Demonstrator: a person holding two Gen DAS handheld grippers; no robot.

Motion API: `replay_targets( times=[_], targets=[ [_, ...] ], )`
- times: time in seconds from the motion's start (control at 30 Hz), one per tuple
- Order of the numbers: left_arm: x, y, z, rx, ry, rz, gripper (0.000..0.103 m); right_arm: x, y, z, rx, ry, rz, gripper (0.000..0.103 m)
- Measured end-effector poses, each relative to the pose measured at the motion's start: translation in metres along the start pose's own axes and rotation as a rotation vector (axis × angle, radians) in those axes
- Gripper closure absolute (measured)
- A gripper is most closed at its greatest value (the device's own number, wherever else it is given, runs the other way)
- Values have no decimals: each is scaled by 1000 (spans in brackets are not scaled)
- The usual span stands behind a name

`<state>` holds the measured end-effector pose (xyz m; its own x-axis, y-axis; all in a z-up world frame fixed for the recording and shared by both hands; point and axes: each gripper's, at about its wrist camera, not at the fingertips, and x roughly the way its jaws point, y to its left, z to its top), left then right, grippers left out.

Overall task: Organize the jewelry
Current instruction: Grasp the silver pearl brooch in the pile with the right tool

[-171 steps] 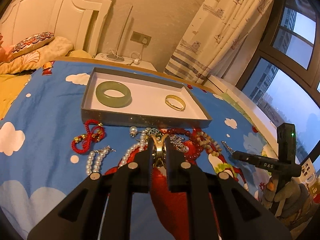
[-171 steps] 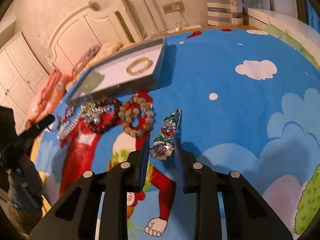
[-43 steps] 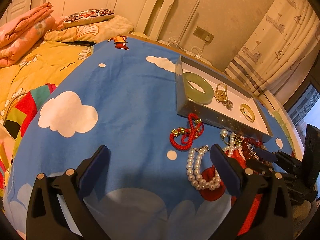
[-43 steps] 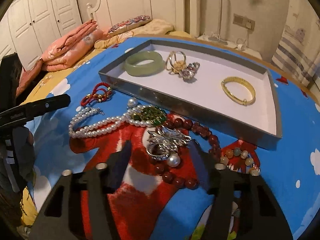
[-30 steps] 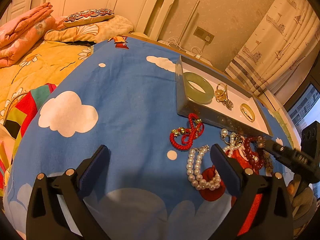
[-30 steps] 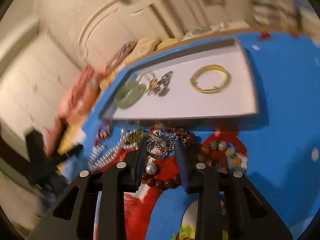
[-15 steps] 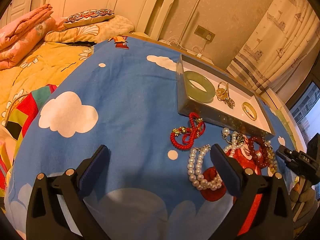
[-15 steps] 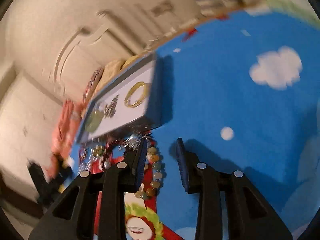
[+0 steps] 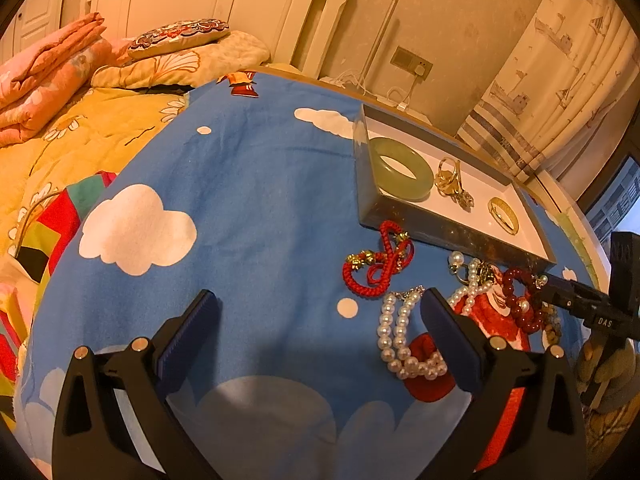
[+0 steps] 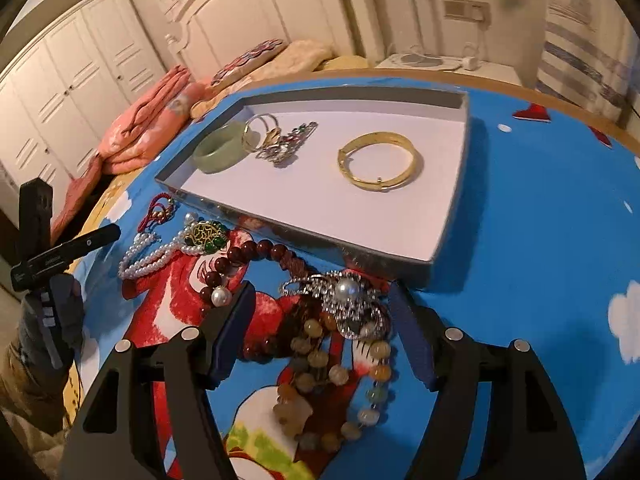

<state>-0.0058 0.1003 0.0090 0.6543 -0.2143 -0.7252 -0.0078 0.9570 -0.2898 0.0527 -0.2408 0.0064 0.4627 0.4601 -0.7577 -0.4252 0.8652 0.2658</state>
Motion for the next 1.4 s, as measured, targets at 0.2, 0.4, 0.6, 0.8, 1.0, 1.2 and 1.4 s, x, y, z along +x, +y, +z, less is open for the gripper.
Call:
replay_targets(
  times=[0.2,0.4,0.6,0.8,1.0,1.2,1.4],
  targets=[
    [1,-4,-1,24,17,15,2,-20,7,-13,-109,-31,-25,70],
    [7,-18,0,87,52,61,2,-28,9,-23,-147,-23,-34,73],
    [10,-30,0,144,84,62,2,-16,-1,-14,-186,39,0,66],
    [17,-46,1,225,133,39,2,-13,-13,-8,-238,84,107,59],
    [31,-59,12,270,158,36,3,-19,10,-19,-335,28,0,84],
    [48,-62,32,260,164,43,22,-43,5,-25,-268,-88,-41,84],
    [57,-71,40,318,137,131,95,-56,0,-28,-194,-162,-47,84]
  ],
)
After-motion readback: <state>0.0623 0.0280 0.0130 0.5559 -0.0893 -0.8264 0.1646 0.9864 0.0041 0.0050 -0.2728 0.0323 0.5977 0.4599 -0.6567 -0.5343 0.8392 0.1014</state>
